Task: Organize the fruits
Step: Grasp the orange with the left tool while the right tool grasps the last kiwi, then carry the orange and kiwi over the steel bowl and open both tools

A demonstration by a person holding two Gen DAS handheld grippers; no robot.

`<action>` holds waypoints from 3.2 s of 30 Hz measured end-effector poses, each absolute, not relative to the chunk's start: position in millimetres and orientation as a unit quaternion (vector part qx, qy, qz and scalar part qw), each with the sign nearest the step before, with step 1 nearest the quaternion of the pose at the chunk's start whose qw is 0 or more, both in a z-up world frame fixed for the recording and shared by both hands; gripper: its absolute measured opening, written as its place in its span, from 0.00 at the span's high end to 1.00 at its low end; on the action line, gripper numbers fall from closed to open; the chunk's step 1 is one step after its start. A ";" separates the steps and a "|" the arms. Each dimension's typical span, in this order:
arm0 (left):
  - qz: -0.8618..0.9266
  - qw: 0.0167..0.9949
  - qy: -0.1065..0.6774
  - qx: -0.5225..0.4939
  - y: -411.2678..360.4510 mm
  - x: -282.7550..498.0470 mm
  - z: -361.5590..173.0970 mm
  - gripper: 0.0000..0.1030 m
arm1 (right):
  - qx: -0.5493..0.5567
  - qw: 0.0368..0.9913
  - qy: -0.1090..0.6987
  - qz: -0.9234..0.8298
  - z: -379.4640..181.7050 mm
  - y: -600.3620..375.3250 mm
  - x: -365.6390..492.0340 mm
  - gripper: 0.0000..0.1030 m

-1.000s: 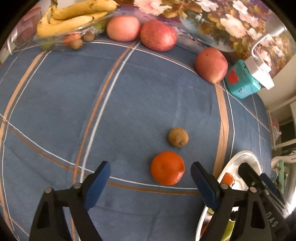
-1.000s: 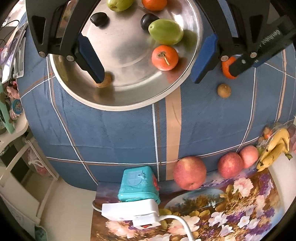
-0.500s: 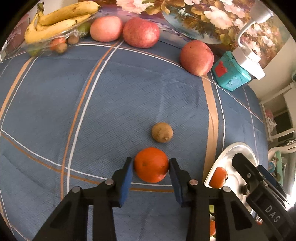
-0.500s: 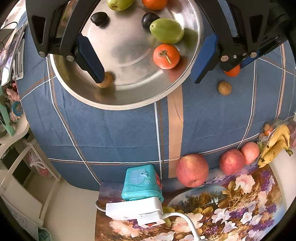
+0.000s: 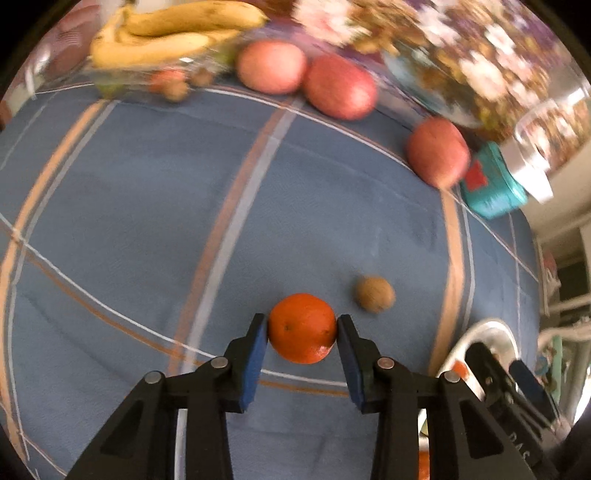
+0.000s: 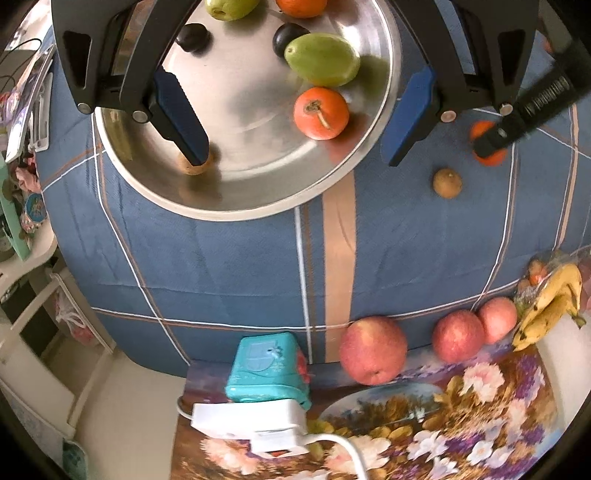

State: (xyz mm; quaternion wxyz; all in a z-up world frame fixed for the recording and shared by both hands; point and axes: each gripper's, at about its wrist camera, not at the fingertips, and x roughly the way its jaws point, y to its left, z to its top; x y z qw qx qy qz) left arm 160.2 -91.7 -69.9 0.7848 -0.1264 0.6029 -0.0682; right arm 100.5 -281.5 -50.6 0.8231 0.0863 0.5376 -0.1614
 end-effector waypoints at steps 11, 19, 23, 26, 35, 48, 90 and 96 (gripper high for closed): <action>-0.006 0.789 0.579 -0.207 -12.1 179.9 -58.4 0.60 | 0.075 0.831 0.541 -0.108 -55.8 -230.6 124.2 0.08; 0.007 0.783 0.576 -0.237 20.3 174.9 -57.1 0.60 | 0.073 0.849 0.519 -0.065 -60.7 -194.3 136.7 0.09; 0.003 0.778 0.580 -0.242 18.9 174.3 -59.0 0.60 | 0.077 0.851 0.515 -0.066 -69.9 -192.4 143.3 0.28; 0.000 0.775 0.583 -0.244 16.9 176.0 -62.3 0.60 | 0.075 0.848 0.519 -0.077 -77.7 -197.5 146.6 0.35; 0.001 0.773 0.586 -0.244 16.1 177.5 -66.4 0.60 | 0.113 0.846 0.518 -0.058 -84.4 -201.4 151.9 0.67; -0.004 0.776 0.581 -0.245 11.0 173.2 -59.2 0.60 | 0.082 0.851 0.517 -0.037 -74.6 -179.9 149.3 0.73; -0.204 0.769 0.603 -0.058 -201.0 80.2 -6.8 0.60 | 0.175 0.831 0.491 -0.194 -6.4 -363.6 31.4 0.73; -0.204 0.760 0.615 -0.050 -210.7 68.6 -16.6 0.60 | 0.182 0.829 0.495 -0.186 -6.8 -362.0 22.9 0.73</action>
